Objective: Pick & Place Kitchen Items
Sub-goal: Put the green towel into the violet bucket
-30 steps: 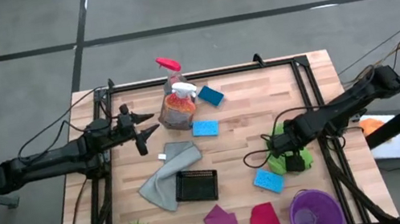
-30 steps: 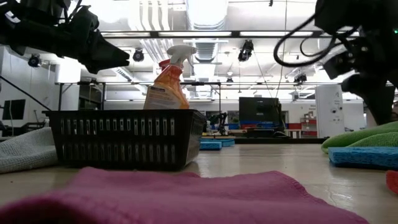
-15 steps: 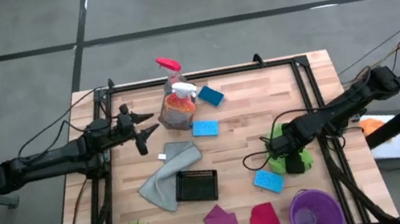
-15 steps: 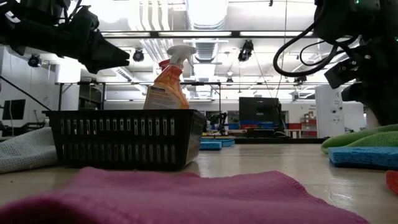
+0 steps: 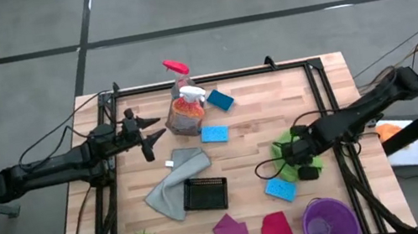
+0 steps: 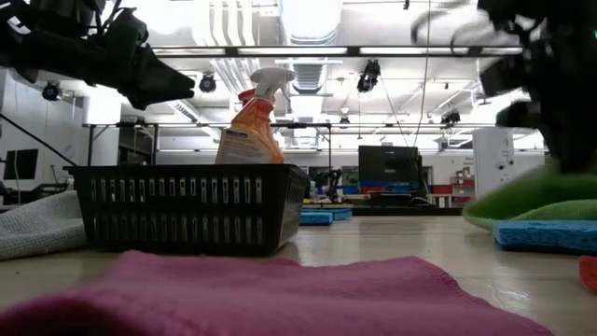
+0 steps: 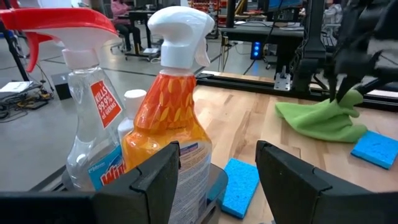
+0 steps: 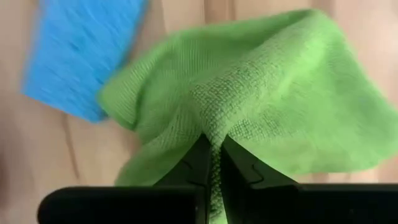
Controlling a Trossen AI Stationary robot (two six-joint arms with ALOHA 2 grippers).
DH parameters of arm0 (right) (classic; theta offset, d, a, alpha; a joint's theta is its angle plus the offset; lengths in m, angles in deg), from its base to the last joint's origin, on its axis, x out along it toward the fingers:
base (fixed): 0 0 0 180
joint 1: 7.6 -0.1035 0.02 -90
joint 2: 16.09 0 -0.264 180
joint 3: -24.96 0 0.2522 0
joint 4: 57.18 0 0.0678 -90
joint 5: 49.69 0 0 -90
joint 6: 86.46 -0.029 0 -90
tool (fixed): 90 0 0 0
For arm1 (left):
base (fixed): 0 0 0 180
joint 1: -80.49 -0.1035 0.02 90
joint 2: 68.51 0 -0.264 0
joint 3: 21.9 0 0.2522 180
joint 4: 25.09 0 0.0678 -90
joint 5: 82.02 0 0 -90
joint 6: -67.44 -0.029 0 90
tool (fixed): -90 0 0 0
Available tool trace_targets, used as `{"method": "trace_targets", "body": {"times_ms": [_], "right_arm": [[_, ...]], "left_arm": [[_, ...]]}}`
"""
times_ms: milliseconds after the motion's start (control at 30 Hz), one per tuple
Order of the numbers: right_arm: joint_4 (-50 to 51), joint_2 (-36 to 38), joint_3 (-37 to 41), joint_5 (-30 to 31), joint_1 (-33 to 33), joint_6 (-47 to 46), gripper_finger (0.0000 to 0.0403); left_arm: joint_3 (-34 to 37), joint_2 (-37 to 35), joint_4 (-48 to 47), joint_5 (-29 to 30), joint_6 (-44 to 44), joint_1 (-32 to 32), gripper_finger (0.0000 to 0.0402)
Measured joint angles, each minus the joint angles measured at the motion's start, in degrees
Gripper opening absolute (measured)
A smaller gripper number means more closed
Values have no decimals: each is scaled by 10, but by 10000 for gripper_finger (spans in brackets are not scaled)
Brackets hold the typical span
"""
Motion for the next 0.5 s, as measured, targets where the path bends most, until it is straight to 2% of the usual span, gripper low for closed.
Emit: {"method": "trace_targets", "body": {"times_ms": [133,233,367,500], "right_arm": [[-13,70,-24,43,-11,23,18],[-67,141,-26,77,-18,55,18],[-188,240,-2,130,-27,130,18],[-321,324,50,143,-32,215,18]], "left_arm": [[0,0,0,0,-3,0,216],[0,0,2,0,-3,0,216],[0,0,12,7,-4,0,216],[0,0,16,9,-2,0,216]]}}
